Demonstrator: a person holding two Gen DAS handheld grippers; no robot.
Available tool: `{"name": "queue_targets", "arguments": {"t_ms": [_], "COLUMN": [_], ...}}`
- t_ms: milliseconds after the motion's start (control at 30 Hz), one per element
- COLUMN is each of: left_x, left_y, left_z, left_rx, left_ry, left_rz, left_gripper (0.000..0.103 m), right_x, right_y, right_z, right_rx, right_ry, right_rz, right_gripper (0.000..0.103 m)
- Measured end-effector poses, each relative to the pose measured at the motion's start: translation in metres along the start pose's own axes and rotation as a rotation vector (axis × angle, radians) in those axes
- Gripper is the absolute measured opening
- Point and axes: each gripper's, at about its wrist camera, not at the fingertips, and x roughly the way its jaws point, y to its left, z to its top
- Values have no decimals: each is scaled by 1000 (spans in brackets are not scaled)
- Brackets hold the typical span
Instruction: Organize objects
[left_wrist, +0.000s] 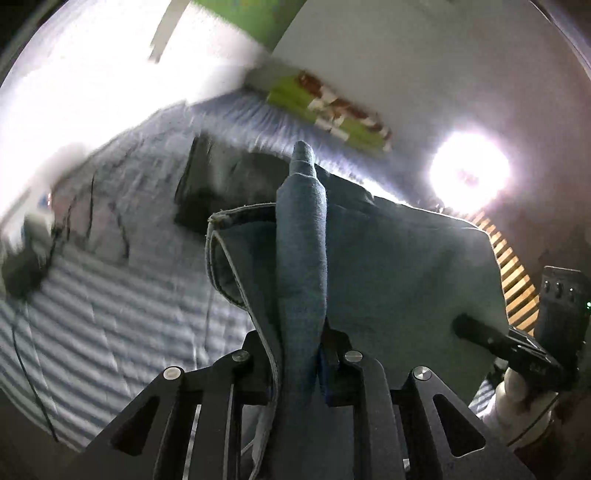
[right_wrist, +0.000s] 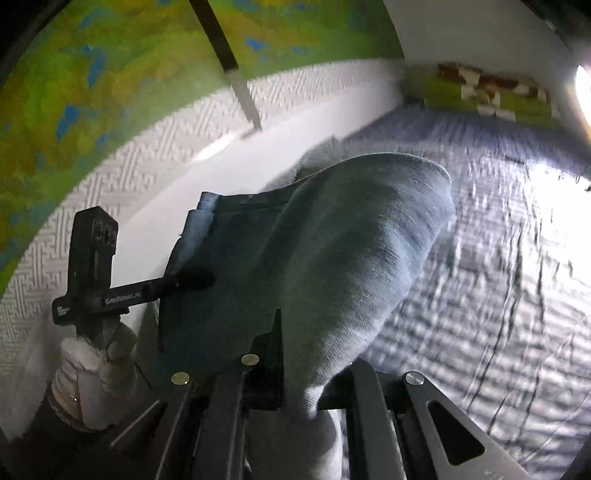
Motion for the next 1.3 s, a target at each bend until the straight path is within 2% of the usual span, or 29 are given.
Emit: {"name": "queue_targets", "arguments": {"t_ms": [167, 367, 500, 600, 767, 967, 1100, 1133, 1167, 1200, 1267, 1300], "left_x": [-11, -11, 10, 32, 79, 156, 213, 227, 234, 243, 248, 245], "left_y": [-14, -12, 0, 12, 30, 60, 94, 104, 111, 122, 140, 145], "left_z": [63, 149, 199, 225, 250, 258, 258, 256, 251, 249, 248, 247], "left_rx": [35, 49, 54, 47, 41, 26, -9, -35, -61, -94, -158, -161], "left_ry": [-77, -152, -166, -164, -138, -74, -9, 7, 23, 40, 26, 10], "left_rz": [7, 61, 100, 111, 118, 133, 189, 213, 230, 251, 276, 278], "left_gripper": [18, 17, 17, 17, 17, 17, 18, 24, 31, 34, 41, 41], "right_x": [-6, 19, 48, 72, 115, 175, 224, 236, 248, 255, 257, 253], "right_y": [1, -4, -10, -21, -55, -105, -127, -134, -143, -151, -166, -171], "right_z": [56, 133, 173, 196, 219, 227, 224, 223, 222, 221, 220, 220], "right_rx": [-37, -51, -64, -60, -37, 24, 9, 9, 21, 35, 62, 73], "right_ry": [-75, -148, -163, -161, -131, -77, 20, 54, 82, 96, 86, 69], "right_rz": [-12, 1, -1, -6, -15, -37, -117, -150, -188, -222, -282, -298], "right_gripper": [9, 9, 9, 9, 9, 9, 10, 16, 27, 32, 42, 44]}}
